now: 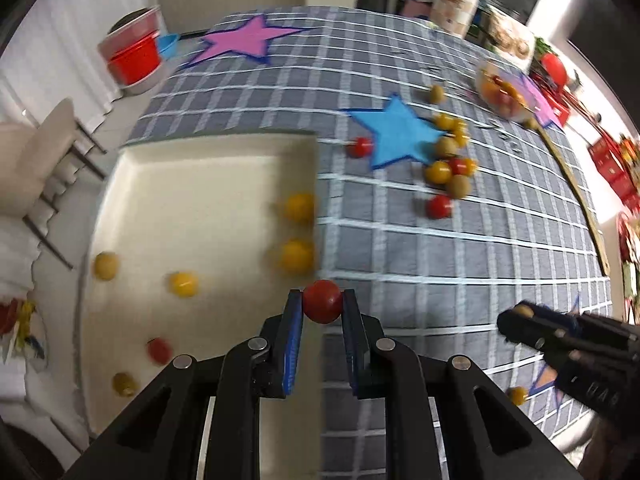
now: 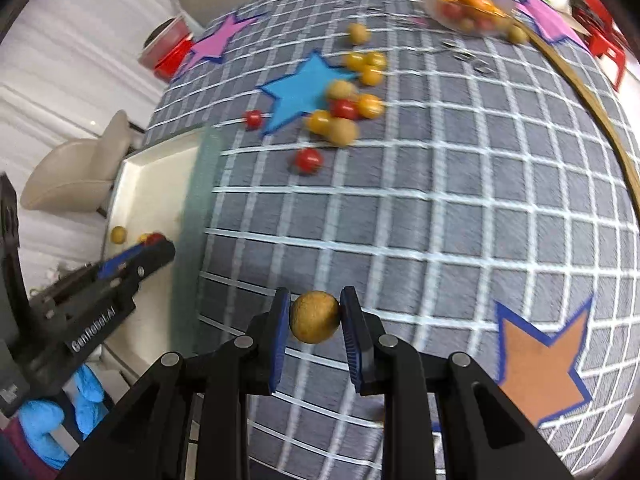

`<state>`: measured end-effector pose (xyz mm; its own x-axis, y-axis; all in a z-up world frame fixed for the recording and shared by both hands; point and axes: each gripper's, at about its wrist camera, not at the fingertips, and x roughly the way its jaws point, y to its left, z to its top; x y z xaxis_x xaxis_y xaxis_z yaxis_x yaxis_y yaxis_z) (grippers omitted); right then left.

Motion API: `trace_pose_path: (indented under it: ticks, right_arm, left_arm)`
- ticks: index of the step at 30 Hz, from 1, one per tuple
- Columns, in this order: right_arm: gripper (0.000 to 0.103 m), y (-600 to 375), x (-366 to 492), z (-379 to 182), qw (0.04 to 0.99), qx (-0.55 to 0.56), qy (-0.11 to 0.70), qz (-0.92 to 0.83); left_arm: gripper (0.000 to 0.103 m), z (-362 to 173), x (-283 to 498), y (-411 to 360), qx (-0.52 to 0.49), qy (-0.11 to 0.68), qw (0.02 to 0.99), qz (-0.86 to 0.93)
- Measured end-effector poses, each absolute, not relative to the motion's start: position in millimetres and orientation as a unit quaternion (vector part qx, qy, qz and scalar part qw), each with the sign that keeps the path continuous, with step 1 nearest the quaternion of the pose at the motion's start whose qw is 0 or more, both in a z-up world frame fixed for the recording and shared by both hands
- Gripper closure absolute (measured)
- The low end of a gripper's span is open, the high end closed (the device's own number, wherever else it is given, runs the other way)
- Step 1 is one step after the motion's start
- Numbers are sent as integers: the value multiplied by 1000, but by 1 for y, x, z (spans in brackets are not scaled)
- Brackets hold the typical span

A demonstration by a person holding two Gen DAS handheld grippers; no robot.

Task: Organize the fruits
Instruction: 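Carry both fruits over the white tray and open both tools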

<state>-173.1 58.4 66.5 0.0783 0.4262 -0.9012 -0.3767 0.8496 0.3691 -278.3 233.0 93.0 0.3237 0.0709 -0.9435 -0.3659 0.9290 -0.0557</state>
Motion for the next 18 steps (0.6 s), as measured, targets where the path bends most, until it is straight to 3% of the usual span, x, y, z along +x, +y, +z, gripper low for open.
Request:
trace_pose_path:
  ticks: [18]
  right_arm:
    - [75,218,-168,71,704,-38,603,373]
  left_arm:
    - [83,56,-325,356,-147,565,774,245]
